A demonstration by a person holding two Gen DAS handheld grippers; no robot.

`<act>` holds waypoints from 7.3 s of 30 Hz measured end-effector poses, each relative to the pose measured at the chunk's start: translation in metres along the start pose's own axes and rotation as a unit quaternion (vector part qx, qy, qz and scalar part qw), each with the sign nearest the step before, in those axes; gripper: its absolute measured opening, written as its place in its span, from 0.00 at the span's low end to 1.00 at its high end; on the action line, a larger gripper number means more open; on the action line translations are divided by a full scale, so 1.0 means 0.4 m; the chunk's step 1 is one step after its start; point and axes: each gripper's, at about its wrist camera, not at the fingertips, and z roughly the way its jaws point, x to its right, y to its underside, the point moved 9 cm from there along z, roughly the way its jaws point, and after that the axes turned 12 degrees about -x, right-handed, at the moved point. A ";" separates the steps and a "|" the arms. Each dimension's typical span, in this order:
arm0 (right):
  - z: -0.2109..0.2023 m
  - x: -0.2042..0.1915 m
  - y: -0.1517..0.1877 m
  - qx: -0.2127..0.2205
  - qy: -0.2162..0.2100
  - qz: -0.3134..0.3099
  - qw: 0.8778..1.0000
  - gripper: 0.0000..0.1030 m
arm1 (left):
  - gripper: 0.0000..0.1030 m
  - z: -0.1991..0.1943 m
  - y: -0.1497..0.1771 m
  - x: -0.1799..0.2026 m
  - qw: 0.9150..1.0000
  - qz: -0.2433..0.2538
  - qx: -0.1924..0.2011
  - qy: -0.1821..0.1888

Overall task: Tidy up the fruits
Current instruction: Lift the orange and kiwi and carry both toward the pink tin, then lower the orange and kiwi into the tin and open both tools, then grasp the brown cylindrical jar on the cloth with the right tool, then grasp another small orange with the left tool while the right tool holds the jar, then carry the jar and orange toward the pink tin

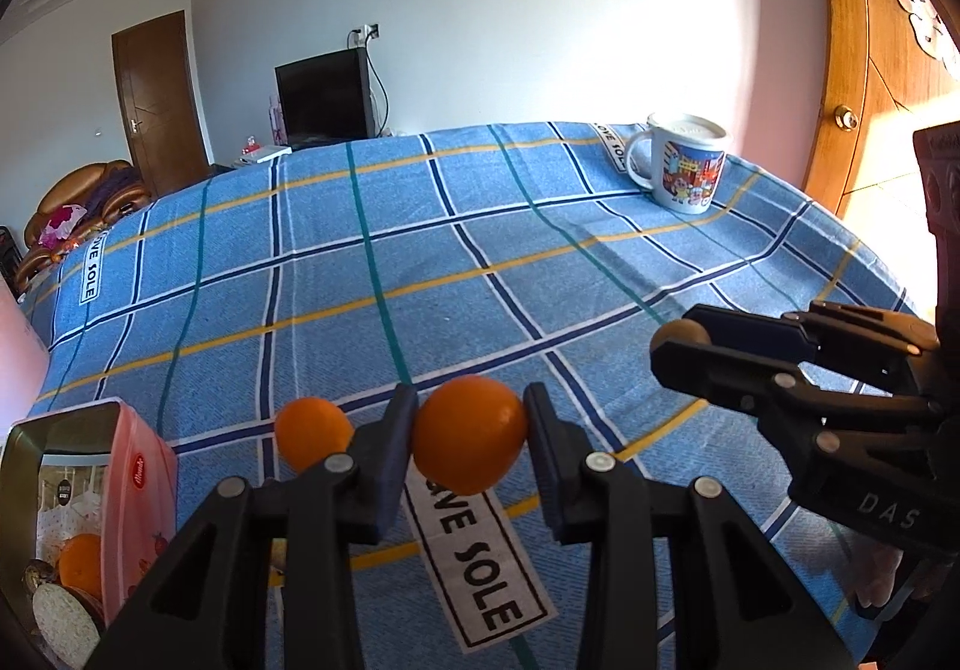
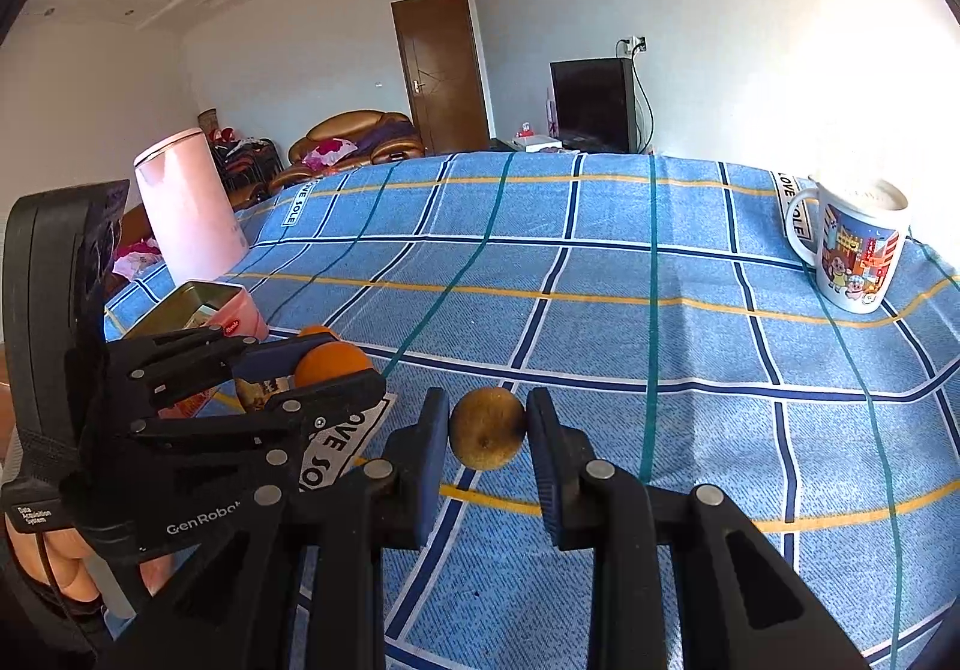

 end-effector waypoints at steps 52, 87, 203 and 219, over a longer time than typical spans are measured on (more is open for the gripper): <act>-0.125 -0.038 -0.006 0.122 0.015 -0.038 0.992 0.27 | 0.37 -0.148 -0.002 -0.017 0.989 -0.015 0.142 -0.036; -0.092 -0.356 -0.021 0.112 -0.060 -0.115 0.985 0.28 | 0.37 -0.277 0.134 -0.228 0.983 -0.084 0.156 -0.052; 0.125 -0.059 -0.084 -0.028 0.060 -0.028 0.997 0.36 | 0.36 0.125 0.021 -0.160 0.990 -0.096 -0.099 -0.003; 0.067 -0.071 -0.096 0.031 0.029 -0.029 0.999 0.36 | 0.36 0.029 -0.014 -0.153 0.997 -0.083 -0.007 -0.009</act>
